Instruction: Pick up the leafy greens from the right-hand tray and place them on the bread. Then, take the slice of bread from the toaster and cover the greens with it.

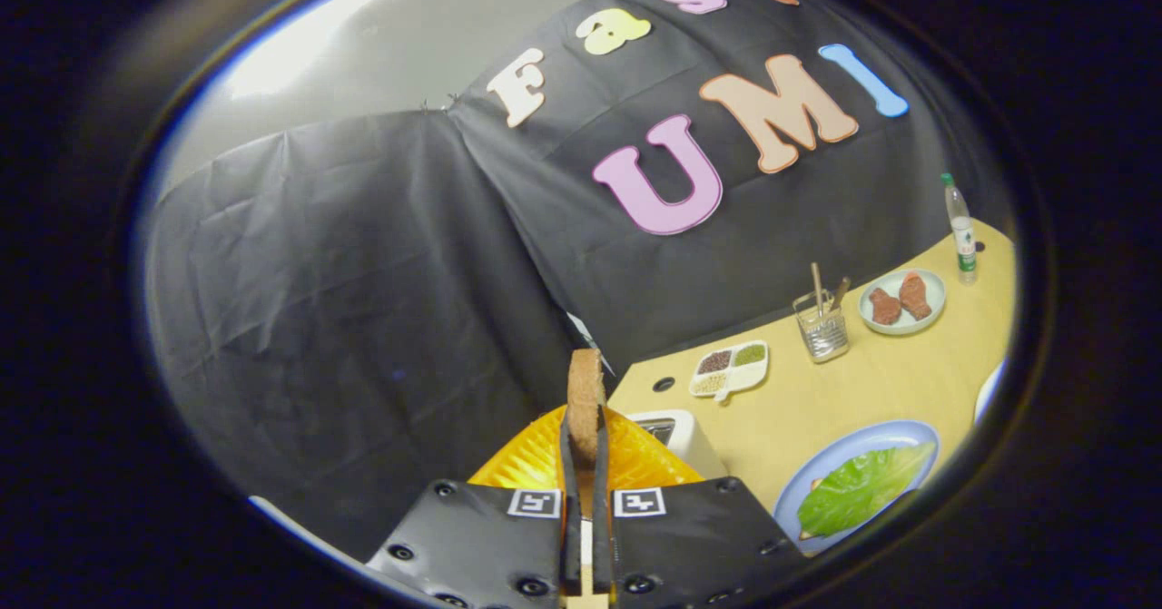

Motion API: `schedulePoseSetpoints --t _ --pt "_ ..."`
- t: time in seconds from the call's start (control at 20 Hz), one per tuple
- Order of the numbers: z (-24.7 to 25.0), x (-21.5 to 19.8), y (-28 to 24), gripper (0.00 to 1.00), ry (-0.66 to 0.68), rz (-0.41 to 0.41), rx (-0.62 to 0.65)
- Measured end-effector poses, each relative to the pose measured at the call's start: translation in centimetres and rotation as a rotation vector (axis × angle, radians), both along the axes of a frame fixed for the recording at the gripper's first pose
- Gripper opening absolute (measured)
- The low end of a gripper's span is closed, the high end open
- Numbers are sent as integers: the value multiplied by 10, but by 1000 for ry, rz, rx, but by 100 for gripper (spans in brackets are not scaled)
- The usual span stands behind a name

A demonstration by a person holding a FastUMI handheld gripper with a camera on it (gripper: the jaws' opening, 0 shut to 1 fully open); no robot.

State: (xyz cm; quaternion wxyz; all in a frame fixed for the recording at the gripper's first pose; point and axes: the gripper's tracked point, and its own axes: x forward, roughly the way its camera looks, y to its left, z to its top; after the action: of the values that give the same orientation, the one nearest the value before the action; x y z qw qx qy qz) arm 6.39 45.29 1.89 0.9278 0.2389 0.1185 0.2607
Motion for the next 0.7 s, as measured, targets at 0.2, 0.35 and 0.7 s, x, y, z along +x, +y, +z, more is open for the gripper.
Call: schedulePoseSetpoints --t 0.2,0.35,0.7 --pt "-2 0 -71 7 -3 -102 78" --pt "-22 -1 -124 7 43 -159 177" --pt "-125 6 -184 7 185 -181 249"
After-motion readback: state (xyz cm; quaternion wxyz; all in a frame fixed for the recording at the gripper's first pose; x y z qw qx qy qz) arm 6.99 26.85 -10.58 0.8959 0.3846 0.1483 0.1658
